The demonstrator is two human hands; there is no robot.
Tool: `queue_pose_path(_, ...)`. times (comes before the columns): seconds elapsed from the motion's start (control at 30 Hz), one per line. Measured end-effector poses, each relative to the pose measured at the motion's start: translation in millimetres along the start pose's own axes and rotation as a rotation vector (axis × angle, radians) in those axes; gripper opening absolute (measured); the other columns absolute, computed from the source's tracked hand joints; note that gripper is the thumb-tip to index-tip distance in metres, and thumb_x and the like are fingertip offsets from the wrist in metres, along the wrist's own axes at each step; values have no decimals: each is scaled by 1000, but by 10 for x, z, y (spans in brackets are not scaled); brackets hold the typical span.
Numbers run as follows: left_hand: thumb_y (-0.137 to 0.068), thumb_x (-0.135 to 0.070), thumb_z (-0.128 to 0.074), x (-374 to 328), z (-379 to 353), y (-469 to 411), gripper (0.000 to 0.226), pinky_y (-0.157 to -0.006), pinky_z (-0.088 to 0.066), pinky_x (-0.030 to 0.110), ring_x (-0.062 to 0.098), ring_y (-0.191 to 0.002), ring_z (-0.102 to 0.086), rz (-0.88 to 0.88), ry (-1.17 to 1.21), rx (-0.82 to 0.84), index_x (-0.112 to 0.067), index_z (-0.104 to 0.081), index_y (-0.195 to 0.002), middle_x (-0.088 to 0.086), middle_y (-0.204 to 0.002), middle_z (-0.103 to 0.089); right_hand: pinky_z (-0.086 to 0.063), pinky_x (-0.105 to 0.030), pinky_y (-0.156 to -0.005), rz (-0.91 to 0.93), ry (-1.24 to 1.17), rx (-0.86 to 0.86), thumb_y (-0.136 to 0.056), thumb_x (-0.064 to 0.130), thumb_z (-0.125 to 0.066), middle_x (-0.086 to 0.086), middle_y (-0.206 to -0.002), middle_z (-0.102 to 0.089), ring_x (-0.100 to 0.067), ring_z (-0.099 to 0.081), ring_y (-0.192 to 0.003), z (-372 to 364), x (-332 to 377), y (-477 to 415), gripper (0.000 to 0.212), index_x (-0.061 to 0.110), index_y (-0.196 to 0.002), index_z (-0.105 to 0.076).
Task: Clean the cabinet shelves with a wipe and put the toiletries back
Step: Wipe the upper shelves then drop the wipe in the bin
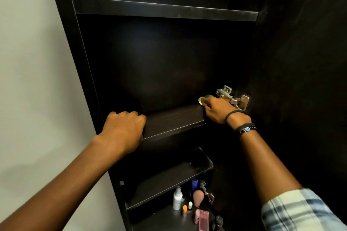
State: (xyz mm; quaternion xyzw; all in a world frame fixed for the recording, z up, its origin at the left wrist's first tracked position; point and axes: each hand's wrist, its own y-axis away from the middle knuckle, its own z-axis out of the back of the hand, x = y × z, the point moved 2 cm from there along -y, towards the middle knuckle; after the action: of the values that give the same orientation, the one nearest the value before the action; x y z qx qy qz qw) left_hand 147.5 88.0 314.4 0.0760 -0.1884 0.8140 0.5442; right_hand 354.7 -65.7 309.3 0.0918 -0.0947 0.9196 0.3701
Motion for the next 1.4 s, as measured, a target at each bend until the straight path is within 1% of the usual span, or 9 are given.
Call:
queue_pose_path(0.13,-91,-23,-45,-6,-63,35,40,-83,-44,35,20,-107,-57,-8,1,-51,-23,-43,-131,-1,-122,-54,-43,-28,-104,72,-152,-231,-82,-4,-49,-4,-127,-62,-25,-57,-118,-160,-60,259,46,20,-118,-65)
queue_pose_path(0.23,-91,-24,-46,-37,-82,22,42,-81,-44,33,20,-106,-57,-1,5,-90,-23,-42,-133,0,-123,-53,-33,-3,-91,82,-187,-550,-81,-7,-56,-2,-117,-66,-14,-54,-102,-365,-34,580,38,14,-110,-70)
queue_pose_path(0.3,-92,-25,-47,-75,-88,20,42,-80,-44,33,20,-106,-57,10,4,-96,-22,-41,-133,1,-123,-52,-34,2,-89,59,-284,-709,-79,-9,-60,-3,-113,-63,-10,-49,-98,-538,-14,703,34,10,-106,-70)
queue_pose_path(0.43,-92,-24,-45,-107,-110,22,40,-78,-46,32,21,-104,-57,19,-8,-121,-22,-42,-132,1,-122,-53,-56,-34,-84,-26,-607,-917,-82,-5,-64,3,-108,-54,-12,-57,-102,-767,2,672,24,7,-102,-69)
queue_pose_path(0.5,-92,-23,-44,-96,-111,21,40,-78,-46,32,21,-103,-58,21,-5,-126,-23,-42,-132,1,-121,-53,-57,-38,-82,-18,-661,-961,-82,-6,-64,4,-108,-53,-11,-58,-101,-817,131,689,24,7,-102,-68)
queue_pose_path(0.8,-93,-29,-42,-84,-129,68,44,-73,-46,29,18,-103,-59,37,-7,-130,-26,-38,-137,-3,-122,-55,-48,-22,-91,361,-568,-789,-82,-1,-61,-2,-115,-54,-17,-56,-102,-1051,911,915,31,13,-110,-64)
queue_pose_path(0.97,-94,-29,-40,-108,-103,100,44,-76,-43,30,19,-105,-58,33,7,-119,-26,-36,-138,-2,-123,-54,-55,-33,-85,117,-652,-968,-77,-11,-64,-2,-106,-55,-9,-58,-97,-868,154,713,24,2,-97,-70)
queue_pose_path(1.1,-93,-24,-44,-80,-75,92,43,-79,-43,33,21,-107,-57,57,10,-77,-26,-39,-136,-1,-122,-55,-58,-36,-77,-40,-678,-980,-82,-4,-63,3,-105,-54,-21,-63,-96,-757,-120,600,18,3,-97,-70)
queue_pose_path(1.4,-92,-21,-45,-42,412,225,30,-102,-30,41,23,-119,-49,-8,-195,-96,-27,-51,-120,-2,-121,-57,-43,-30,-101,485,-373,-630,-76,7,-54,-7,-105,-63,-20,-55,-104,-859,1321,968,23,8,-94,-69)
